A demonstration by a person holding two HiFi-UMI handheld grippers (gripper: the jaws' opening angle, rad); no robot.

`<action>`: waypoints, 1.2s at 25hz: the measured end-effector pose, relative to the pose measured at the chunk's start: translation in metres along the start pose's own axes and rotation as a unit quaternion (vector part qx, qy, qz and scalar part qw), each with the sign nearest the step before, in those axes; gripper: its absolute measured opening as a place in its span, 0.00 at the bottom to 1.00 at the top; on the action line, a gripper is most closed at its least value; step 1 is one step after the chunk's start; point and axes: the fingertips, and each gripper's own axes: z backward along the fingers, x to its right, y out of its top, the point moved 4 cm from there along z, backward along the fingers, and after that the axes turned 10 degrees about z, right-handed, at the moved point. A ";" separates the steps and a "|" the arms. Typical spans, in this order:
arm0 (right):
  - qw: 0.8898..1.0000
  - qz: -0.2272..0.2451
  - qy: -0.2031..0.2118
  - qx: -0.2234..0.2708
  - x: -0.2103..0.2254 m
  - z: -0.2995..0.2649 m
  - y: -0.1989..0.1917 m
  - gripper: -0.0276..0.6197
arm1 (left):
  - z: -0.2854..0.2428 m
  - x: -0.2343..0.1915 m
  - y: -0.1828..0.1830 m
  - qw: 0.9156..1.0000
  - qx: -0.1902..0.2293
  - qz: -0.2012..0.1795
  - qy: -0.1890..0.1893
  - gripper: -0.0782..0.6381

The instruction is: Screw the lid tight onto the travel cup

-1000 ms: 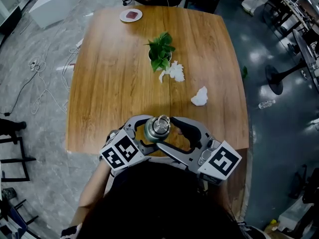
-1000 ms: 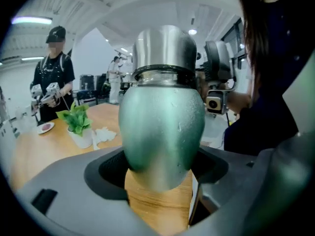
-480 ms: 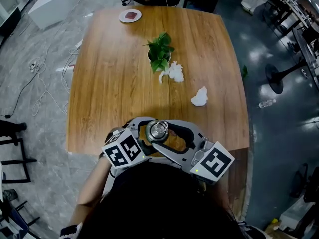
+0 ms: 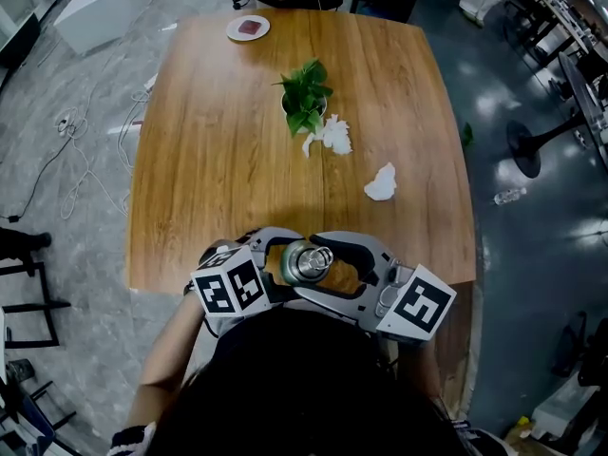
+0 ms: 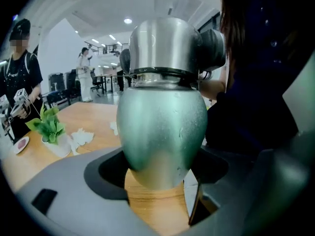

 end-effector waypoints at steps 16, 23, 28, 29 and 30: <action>0.995 0.022 -0.098 -0.016 0.013 -0.006 -0.001 0.46 | -0.004 -0.024 0.002 0.991 0.006 0.071 0.111 0.65; 0.994 0.050 -0.095 -0.023 0.013 -0.007 -0.008 0.46 | -0.008 -0.021 -0.004 0.997 -0.026 0.036 0.069 0.65; 0.978 0.024 -0.205 -0.013 0.026 -0.007 -0.008 0.46 | -0.005 -0.038 0.002 0.980 -0.009 0.099 0.174 0.65; 0.976 0.013 -0.218 -0.014 0.027 -0.006 -0.010 0.46 | -0.004 -0.040 0.002 0.976 -0.012 0.103 0.194 0.65; 0.975 0.003 -0.221 -0.018 0.028 -0.006 -0.011 0.46 | -0.003 -0.041 0.001 0.973 -0.014 0.104 0.206 0.65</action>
